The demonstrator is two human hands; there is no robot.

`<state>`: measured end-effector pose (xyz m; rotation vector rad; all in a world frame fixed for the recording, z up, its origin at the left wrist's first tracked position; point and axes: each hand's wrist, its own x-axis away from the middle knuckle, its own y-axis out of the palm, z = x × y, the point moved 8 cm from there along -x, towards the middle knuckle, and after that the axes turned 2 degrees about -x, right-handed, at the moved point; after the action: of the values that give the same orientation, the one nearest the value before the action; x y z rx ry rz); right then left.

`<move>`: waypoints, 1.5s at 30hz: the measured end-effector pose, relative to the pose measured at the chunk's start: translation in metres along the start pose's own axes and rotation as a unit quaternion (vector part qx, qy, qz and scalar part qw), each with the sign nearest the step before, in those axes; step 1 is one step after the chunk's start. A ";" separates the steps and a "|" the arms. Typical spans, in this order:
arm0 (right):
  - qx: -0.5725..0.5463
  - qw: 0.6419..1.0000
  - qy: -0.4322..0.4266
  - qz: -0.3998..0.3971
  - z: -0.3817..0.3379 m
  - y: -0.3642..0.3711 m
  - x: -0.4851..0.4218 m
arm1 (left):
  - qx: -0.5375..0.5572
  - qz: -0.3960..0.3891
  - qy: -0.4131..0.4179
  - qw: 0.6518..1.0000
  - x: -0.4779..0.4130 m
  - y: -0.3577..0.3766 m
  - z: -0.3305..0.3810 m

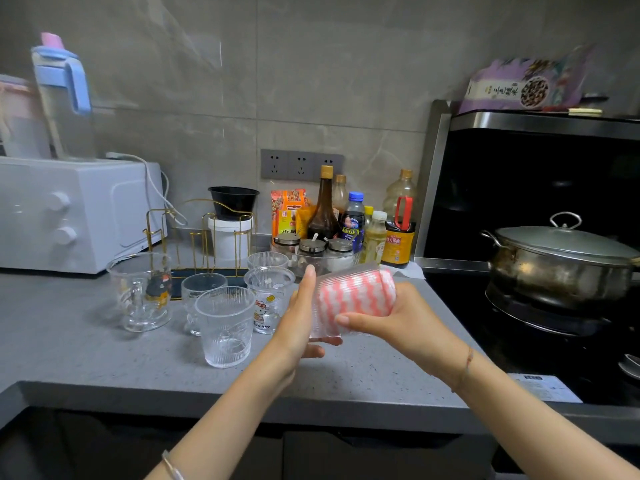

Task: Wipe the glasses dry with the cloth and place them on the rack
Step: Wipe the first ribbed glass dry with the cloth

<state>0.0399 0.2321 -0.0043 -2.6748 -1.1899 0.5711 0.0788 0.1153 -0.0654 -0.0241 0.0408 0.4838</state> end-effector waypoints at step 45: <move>-0.111 0.989 0.038 -0.087 0.007 -0.001 -0.002 | -0.087 -0.022 0.144 0.985 0.010 0.005 0.021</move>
<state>0.0356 0.2313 -0.0100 -2.7007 -1.5258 0.3247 0.0856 0.1252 -0.0453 -0.2669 0.2817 0.4366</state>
